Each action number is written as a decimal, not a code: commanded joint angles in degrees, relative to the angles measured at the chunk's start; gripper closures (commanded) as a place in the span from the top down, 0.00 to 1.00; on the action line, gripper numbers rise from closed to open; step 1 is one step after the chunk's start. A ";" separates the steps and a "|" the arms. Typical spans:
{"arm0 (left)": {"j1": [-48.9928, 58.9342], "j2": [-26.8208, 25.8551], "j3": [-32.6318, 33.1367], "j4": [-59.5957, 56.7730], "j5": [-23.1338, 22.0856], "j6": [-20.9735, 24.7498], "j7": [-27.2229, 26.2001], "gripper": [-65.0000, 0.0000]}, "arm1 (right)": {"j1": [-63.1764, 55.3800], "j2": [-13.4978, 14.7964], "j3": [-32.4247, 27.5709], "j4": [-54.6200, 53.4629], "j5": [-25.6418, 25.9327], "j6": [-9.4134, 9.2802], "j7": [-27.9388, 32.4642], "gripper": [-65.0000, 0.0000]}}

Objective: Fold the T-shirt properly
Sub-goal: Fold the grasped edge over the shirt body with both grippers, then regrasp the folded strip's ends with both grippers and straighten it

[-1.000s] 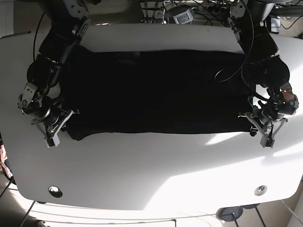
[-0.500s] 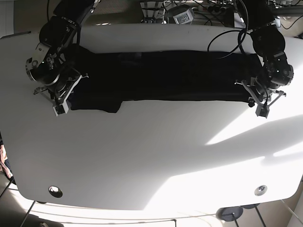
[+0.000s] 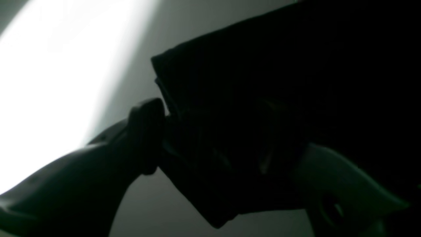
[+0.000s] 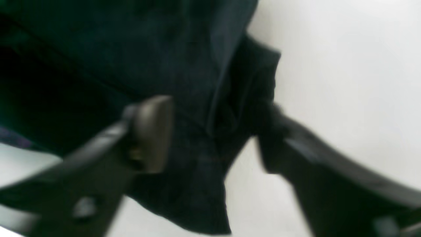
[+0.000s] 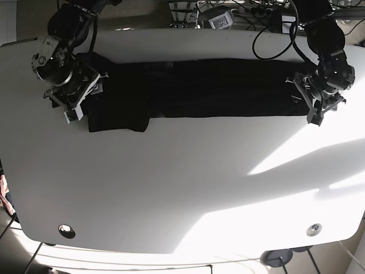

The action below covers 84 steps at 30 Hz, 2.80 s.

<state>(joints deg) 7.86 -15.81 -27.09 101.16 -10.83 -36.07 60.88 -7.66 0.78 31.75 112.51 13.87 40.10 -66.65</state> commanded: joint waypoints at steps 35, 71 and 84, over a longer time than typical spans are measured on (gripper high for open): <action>-0.17 -0.85 6.48 -7.49 -0.38 -0.10 -1.15 0.58 | 12.54 3.31 -0.14 -7.94 6.57 -0.10 -3.37 0.03; -0.25 -0.93 6.65 -7.14 -0.38 -0.10 -1.15 0.58 | -6.36 3.22 -3.31 1.47 22.04 -0.10 3.66 0.86; -1.48 -0.58 6.92 -8.46 -0.38 -0.01 -1.15 0.58 | 1.38 4.54 -4.71 -25.96 2.26 -0.10 19.14 0.17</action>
<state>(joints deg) 6.87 -15.77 -20.12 92.16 -11.62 -36.10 59.99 -6.68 4.64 26.94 86.28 19.11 40.69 -45.50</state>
